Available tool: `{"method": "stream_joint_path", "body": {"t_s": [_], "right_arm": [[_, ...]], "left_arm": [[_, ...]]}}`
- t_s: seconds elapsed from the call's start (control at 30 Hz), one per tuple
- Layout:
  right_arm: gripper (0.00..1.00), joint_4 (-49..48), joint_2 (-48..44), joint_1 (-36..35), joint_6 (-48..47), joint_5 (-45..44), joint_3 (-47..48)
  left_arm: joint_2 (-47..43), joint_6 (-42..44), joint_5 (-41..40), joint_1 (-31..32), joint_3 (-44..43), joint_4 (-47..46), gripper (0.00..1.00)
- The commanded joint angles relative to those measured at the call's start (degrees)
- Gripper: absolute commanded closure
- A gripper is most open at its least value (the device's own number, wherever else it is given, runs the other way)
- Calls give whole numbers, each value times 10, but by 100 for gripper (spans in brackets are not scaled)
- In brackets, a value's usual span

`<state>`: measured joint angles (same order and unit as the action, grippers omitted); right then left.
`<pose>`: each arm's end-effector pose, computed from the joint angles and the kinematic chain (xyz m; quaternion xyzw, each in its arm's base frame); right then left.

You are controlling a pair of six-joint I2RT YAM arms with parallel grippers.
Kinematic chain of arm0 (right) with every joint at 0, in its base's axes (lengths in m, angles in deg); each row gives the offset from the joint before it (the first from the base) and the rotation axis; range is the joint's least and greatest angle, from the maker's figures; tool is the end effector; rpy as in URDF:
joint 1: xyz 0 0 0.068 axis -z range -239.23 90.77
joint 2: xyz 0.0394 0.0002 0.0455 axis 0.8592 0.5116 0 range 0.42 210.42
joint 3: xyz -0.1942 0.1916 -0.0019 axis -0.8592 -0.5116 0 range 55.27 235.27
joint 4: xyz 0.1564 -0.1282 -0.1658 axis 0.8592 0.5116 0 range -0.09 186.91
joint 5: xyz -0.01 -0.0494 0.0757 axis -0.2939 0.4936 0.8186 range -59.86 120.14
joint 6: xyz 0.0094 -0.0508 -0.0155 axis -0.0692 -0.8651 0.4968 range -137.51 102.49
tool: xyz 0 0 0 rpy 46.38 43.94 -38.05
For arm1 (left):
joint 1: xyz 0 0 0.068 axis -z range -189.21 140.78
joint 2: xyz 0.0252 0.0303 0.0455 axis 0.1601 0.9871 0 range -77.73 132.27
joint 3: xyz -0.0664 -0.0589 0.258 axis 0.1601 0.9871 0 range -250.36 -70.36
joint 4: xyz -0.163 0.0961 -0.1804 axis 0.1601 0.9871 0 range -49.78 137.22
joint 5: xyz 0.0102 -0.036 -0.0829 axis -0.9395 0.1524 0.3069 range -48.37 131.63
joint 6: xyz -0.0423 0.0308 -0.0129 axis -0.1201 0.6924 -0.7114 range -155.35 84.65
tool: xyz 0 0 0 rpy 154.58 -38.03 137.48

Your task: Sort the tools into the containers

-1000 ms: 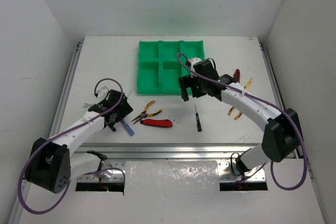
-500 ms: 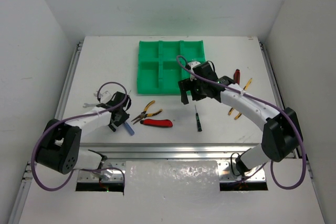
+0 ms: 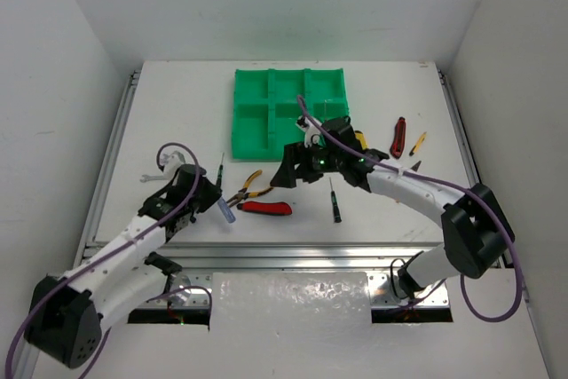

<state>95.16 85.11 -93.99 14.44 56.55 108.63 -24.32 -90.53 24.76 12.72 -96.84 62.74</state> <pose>0.2548 0.1961 0.2371 -0.1240 0.8669 0.4110 0.2533 0.1695 -0.0571 0.1859 -0.3141 0.8746 -0.1060 0.3538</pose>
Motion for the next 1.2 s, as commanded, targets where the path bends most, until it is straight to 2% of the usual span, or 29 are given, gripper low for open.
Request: {"method": "stream_joint_path", "body": {"t_s": [0.0, 0.03, 0.23, 0.3, 0.47, 0.57, 0.63, 0.67, 0.7, 0.73, 0.77, 0.8, 0.87, 0.97, 1.0, 1.17], "right_arm": [[3, -207, 3, -52, 120, 89, -40], [4, -240, 6, -64, 123, 87, -41], [10, -258, 48, -107, 126, 56, -10], [14, -267, 66, -109, 140, 51, -3], [21, -267, 101, -109, 145, 62, 27], [33, -272, 111, -111, 153, 79, 42], [53, -290, 121, -111, 164, 94, 46], [63, -293, 123, -111, 167, 101, 50], [83, -290, 120, -110, 163, 101, 48], [93, -280, 114, -110, 154, 91, 48], [100, -264, 105, -107, 143, 75, 46], [100, -221, 86, -102, 130, 36, 46], [100, -167, 70, -80, 90, -1, 55], [100, -13, 44, -27, 2, -152, 79], [100, 8, 45, -11, -20, -180, 86], [100, 94, 99, 82, -173, -310, 163]], "left_arm": [[-68, 16, 47, 7, 8, -80, 100], [-92, 21, 77, 8, 13, -98, 100], [-100, 13, 212, 9, -2, -194, 100], [-101, 3, 241, 10, -3, -213, 100], [-113, -12, 259, 12, -6, -245, 100], [-116, -13, 262, 12, -2, -259, 100], [-113, -16, 268, 12, 7, -285, 100], [-107, -16, 268, 12, 10, -290, 95], [-103, -8, 266, 12, 7, -290, 72], [-98, 1, 261, 12, 2, -282, 55], [-91, 11, 251, 12, -19, -268, 12], [-88, 23, 223, 12, -33, -228, 1], [-84, 55, 177, 12, -86, -154, 0], [-85, 112, 57, 12, -164, -8, 0], [-85, 125, 40, 12, -184, 14, 0], [-63, 240, 40, 12, -287, 105, 0]]}}
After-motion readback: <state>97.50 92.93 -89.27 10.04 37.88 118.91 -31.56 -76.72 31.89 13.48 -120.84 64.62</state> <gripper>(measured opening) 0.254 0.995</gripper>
